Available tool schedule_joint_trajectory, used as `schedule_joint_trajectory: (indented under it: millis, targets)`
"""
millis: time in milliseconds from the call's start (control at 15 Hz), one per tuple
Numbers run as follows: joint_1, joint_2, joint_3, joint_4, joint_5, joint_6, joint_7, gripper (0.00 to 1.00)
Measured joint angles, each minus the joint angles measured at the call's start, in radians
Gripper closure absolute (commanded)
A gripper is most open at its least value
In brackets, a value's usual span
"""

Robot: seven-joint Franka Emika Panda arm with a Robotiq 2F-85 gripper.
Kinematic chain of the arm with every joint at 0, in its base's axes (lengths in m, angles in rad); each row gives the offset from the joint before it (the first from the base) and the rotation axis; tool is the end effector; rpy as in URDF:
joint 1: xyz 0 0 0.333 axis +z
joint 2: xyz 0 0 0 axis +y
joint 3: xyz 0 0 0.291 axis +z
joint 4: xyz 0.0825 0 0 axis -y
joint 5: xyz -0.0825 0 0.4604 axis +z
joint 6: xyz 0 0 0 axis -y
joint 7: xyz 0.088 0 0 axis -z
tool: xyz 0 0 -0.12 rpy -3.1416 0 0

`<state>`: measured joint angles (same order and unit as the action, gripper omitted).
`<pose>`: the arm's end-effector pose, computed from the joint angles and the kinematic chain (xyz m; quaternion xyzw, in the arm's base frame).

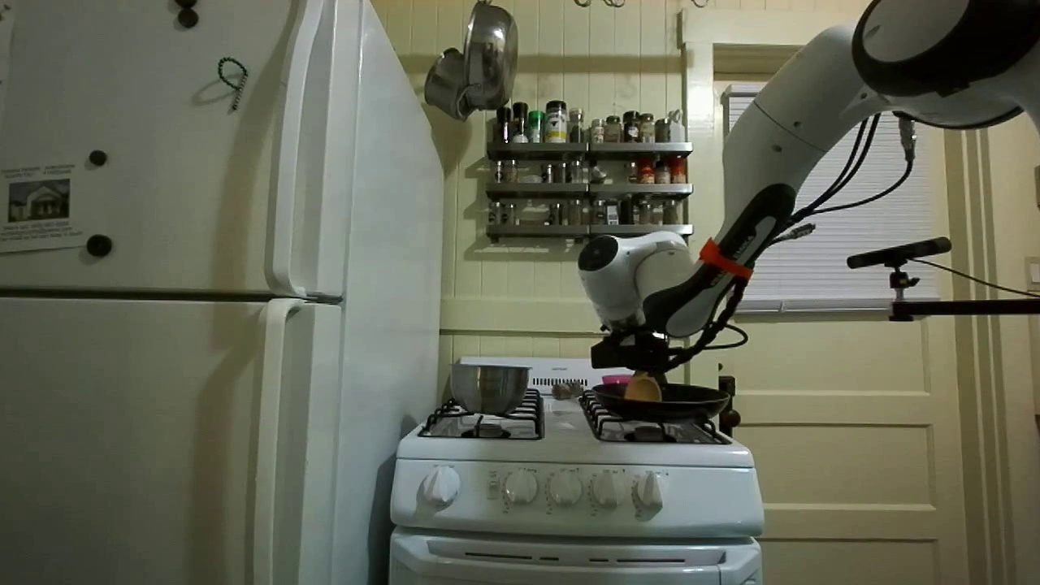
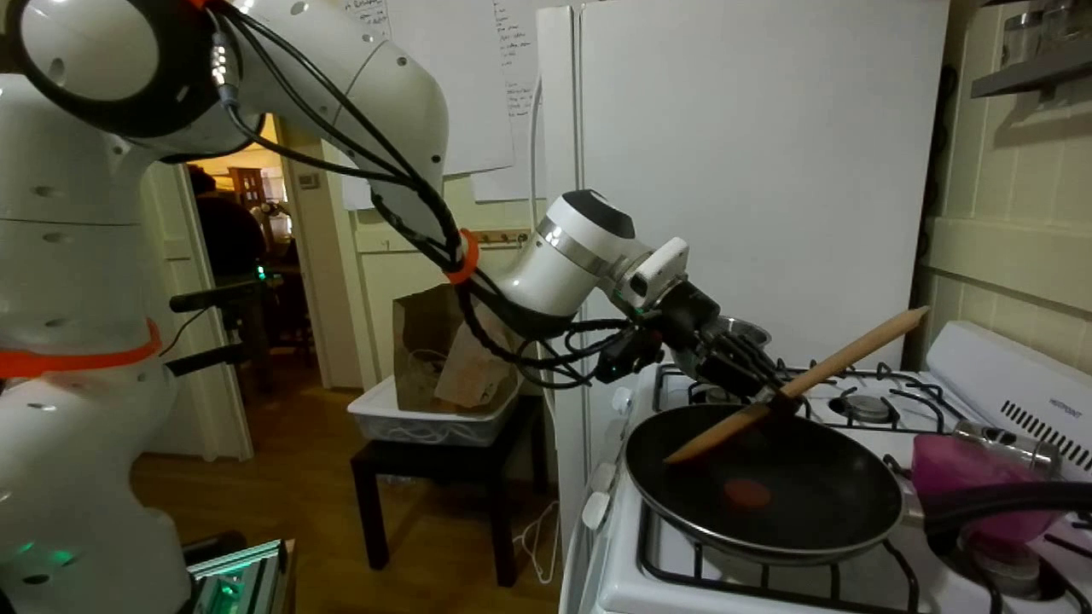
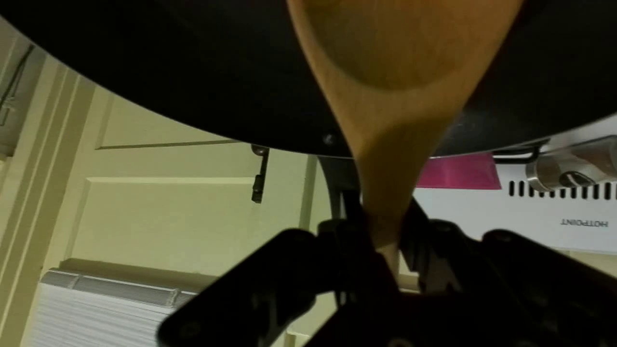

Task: Use the wooden spoon to stir the black pan.

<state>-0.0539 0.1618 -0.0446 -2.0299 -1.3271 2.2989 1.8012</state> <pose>0.6587 -0.0951 0.3157 0.7697 -0.4143 0.3910 0.2880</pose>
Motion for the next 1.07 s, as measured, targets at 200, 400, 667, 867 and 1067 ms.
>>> schedule_joint_trajectory:
  millis: [200, 400, 667, 867, 1067]
  targets:
    - [-0.001, -0.060, -0.003, -0.078, 0.007, -0.087, 0.007, 0.95]
    - [-0.009, -0.110, -0.017, -0.129, 0.007, -0.165, 0.008, 0.95]
    - [-0.036, -0.132, -0.047, -0.144, 0.001, -0.215, 0.008, 0.95]
    - [-0.058, -0.121, -0.069, -0.125, -0.010, -0.215, 0.008, 0.95]
    - [-0.074, -0.075, -0.081, -0.079, -0.028, -0.214, 0.010, 0.95]
